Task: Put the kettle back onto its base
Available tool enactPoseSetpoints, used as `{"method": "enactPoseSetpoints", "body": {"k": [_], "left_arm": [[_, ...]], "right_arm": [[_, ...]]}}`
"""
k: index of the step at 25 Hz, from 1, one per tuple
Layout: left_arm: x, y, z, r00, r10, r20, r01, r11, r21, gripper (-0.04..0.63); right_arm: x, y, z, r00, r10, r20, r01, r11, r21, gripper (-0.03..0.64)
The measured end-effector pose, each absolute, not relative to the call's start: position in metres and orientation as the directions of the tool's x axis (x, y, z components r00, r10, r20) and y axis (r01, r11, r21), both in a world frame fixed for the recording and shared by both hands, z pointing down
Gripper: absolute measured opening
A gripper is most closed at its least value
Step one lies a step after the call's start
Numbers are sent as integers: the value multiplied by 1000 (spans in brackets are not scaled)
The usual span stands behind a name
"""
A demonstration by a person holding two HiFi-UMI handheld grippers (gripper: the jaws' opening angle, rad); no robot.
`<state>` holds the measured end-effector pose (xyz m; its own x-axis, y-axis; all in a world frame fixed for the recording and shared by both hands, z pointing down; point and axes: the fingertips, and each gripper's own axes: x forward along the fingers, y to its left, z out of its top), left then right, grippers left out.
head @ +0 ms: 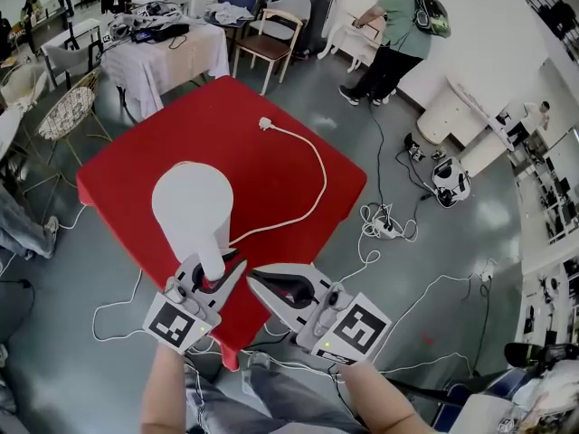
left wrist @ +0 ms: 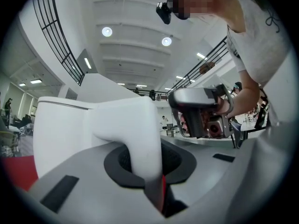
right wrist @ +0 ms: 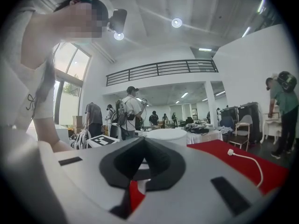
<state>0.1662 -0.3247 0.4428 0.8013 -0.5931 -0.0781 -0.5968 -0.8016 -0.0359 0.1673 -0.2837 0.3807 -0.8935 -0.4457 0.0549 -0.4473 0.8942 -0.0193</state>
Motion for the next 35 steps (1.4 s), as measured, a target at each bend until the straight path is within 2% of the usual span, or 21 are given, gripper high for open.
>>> {"method": "enactPoseSetpoints", "body": {"k": [5, 8, 14, 17, 19, 24, 35], "left_arm": [[159, -312, 446, 861, -506, -52, -508, -859, -59, 113], [149, -306, 447, 883, -469, -36, -470, -881, -56, 135], [102, -297, 448, 847, -528, -58, -530, -848, -21, 146], [81, -284, 443, 832, -553, -37, -555, -831, -41, 132], [72, -274, 431, 822, -568, -45, -570, -821, -45, 61], [57, -252, 390, 807, -583, -97, -588, -808, -34, 14], [39, -216, 325, 830, -551, -87, -557, -828, -69, 9]], "right_arm": [[156, -285, 377, -899, -434, 51, -436, 900, -18, 8], [146, -284, 376, -904, -425, 54, -426, 904, -17, 8], [132, -282, 376, -909, -412, 56, -414, 910, -20, 8], [119, -278, 375, -912, -407, 48, -408, 913, -24, 8], [110, -274, 370, -914, -405, 40, -406, 914, -28, 8], [88, -253, 357, -913, -408, 16, -409, 912, -39, 8], [60, -212, 334, -872, -490, -11, -490, 872, 7, 8]]}}
